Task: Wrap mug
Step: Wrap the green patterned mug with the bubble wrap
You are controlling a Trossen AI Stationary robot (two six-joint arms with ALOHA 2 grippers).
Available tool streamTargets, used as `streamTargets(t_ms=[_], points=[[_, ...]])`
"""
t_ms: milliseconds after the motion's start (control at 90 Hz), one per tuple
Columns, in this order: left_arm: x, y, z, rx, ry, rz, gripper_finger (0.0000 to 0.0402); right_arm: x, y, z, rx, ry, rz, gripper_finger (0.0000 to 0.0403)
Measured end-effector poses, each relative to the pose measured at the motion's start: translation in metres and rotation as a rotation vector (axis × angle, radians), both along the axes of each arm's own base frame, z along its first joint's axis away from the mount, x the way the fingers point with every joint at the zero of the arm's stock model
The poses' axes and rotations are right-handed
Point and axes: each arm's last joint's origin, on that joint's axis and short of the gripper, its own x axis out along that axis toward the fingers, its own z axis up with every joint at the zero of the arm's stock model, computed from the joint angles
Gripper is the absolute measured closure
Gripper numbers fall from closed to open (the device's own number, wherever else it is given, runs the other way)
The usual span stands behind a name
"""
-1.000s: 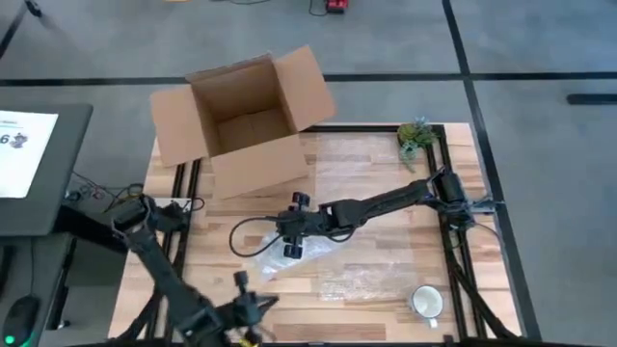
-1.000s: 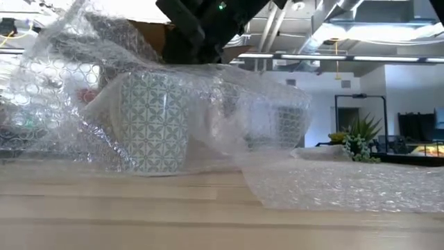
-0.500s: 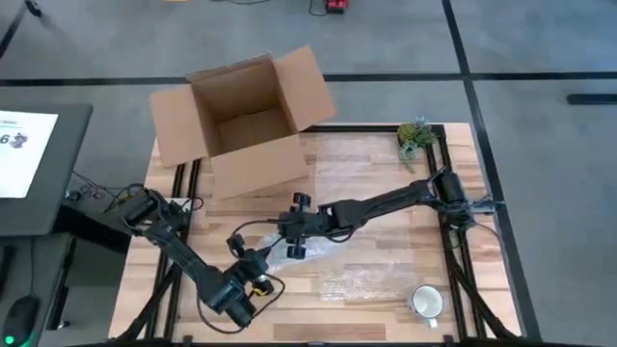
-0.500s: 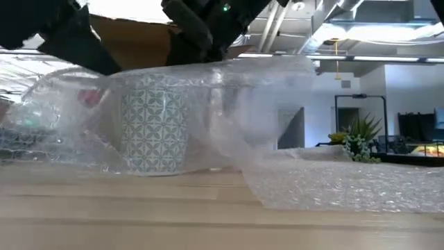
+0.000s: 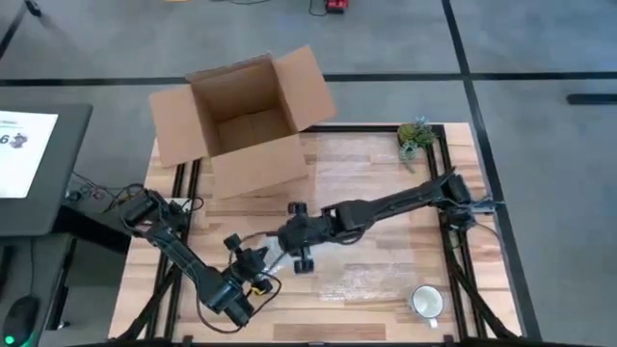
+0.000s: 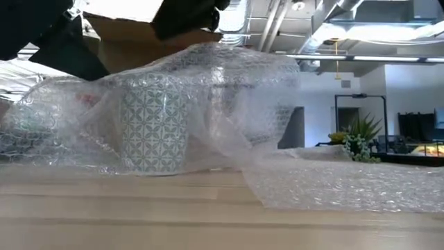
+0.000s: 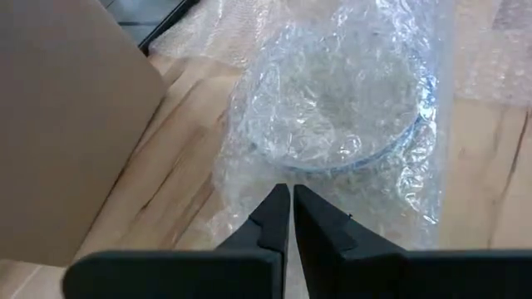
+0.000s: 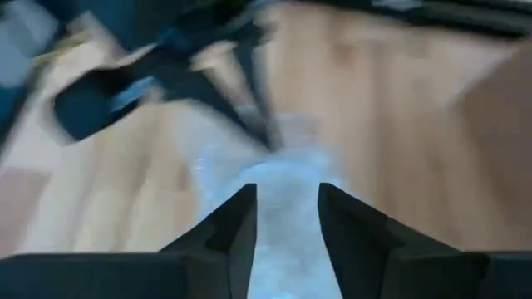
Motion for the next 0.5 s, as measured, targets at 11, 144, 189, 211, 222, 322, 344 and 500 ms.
streamTargets(t_ms=[11,144,189,211,222,322,344,500], points=[[0.000,0.000,0.000,0.000,0.000,0.000,0.0400,0.001,0.000,-0.001,0.003,0.001,0.000,0.0297],[0.000,0.000,0.000,0.005,-0.006,-0.001,0.0400,0.014,-0.011,-0.033,0.001,0.070,-0.032,0.0322],[0.000,-0.001,0.002,0.008,-0.004,-0.003,0.0400,0.018,-0.015,-0.046,0.012,0.103,-0.037,0.0331],[0.000,-0.001,0.004,0.011,-0.002,-0.004,0.0400,0.020,-0.017,-0.052,0.020,0.117,-0.035,0.0335],[0.000,-0.002,0.005,0.013,0.000,-0.004,0.0400,0.021,-0.018,-0.054,0.025,0.122,-0.034,0.0338],[0.002,-0.007,0.022,0.033,0.006,-0.019,0.0400,0.027,-0.025,-0.070,0.057,0.154,-0.026,0.0358],[0.002,-0.009,0.027,0.037,0.006,-0.026,0.0400,0.028,-0.026,-0.073,0.068,0.161,-0.021,0.0363],[0.001,-0.026,0.065,0.061,-0.012,-0.085,0.0400,0.034,-0.035,-0.095,0.143,0.222,0.003,0.0398]])
